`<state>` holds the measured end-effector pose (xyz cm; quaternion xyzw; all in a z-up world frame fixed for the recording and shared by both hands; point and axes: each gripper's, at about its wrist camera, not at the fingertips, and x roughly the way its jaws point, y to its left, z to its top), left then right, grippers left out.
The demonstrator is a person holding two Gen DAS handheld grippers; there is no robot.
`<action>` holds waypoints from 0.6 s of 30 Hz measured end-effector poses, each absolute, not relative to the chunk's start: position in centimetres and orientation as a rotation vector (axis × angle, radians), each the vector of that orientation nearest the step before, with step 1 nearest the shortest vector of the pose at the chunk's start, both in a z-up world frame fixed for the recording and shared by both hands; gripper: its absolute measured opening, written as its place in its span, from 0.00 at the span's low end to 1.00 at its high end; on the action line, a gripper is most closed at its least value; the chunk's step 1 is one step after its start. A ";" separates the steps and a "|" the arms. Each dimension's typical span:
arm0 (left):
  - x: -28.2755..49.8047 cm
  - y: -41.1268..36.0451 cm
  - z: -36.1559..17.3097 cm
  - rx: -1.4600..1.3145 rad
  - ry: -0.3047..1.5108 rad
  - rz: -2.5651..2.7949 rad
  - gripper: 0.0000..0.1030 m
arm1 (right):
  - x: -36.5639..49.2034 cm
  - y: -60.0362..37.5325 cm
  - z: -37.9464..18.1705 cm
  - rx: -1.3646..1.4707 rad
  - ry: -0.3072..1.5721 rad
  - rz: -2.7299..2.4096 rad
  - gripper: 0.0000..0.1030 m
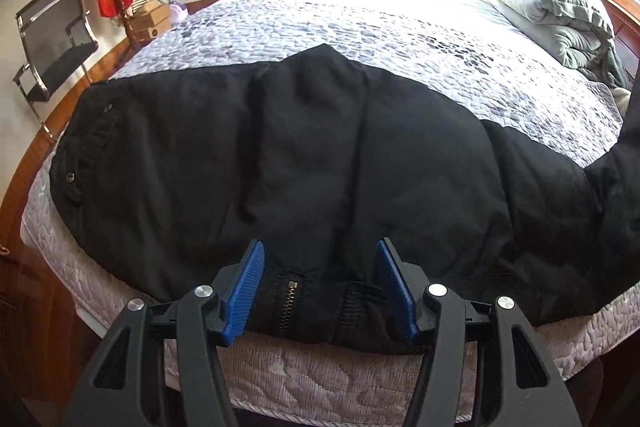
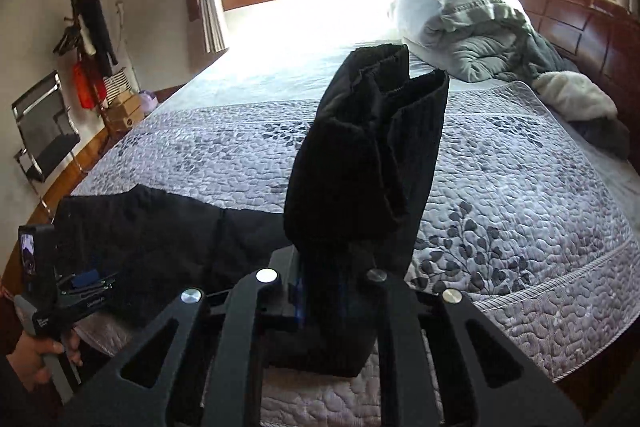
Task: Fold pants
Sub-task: 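Lower the held leg onto the pants with the right gripper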
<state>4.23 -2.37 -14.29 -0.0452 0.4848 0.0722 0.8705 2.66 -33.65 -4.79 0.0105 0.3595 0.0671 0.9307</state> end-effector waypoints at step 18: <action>3.6 3.5 -14.8 -0.187 1.028 0.246 0.63 | 2.6 -19.7 -16.3 -0.196 1.007 0.382 0.13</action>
